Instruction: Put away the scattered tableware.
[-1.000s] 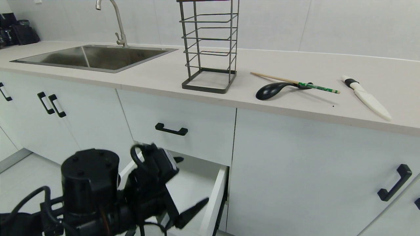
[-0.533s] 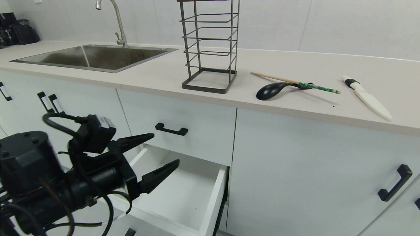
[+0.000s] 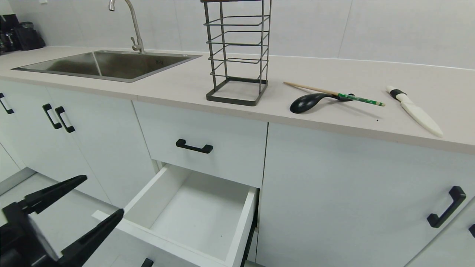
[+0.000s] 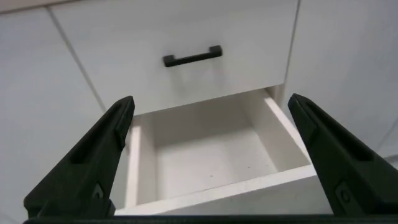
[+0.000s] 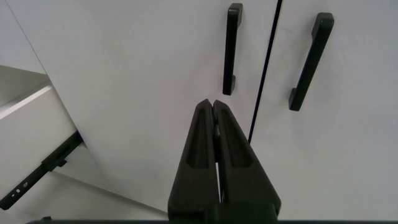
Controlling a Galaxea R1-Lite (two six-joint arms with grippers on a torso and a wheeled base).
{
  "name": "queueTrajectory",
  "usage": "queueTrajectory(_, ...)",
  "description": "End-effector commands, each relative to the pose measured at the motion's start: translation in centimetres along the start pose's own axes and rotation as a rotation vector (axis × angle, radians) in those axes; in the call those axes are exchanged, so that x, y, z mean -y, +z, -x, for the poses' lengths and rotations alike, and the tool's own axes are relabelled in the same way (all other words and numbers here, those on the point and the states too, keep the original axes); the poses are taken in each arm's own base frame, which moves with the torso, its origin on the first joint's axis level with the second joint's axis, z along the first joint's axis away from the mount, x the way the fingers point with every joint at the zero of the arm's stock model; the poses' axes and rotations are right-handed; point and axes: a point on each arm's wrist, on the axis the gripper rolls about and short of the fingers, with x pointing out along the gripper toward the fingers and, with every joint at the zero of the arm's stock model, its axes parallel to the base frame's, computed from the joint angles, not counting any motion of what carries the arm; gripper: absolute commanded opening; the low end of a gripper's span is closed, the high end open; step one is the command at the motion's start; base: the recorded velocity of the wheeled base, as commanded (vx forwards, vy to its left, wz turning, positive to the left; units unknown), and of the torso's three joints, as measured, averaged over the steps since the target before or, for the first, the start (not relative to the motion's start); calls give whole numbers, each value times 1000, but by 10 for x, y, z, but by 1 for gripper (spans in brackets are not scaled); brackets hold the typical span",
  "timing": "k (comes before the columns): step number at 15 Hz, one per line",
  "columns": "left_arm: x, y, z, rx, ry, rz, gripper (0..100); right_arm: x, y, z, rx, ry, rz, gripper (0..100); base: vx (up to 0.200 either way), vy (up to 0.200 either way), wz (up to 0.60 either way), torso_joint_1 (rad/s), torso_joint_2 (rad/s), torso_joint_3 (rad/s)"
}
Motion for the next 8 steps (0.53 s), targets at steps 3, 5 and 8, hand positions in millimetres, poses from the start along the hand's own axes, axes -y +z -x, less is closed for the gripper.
queueTrajectory(3, 34, -7, 87, 256, 241, -162, 100, 0, 0, 0, -2, 1, 0, 0, 0, 0, 0, 0, 0, 0)
queueTrajectory(5, 46, -27, 102, 235, 225, -153, 100, 0, 0, 0, -2, 0, 0, 0, 0, 0, 0, 0, 0, 0)
queueTrajectory(8, 51, -49, 106, 134, 209, -105, 100, 0, 0, 0, -2, 0, 0, 0, 0, 0, 0, 0, 0, 0)
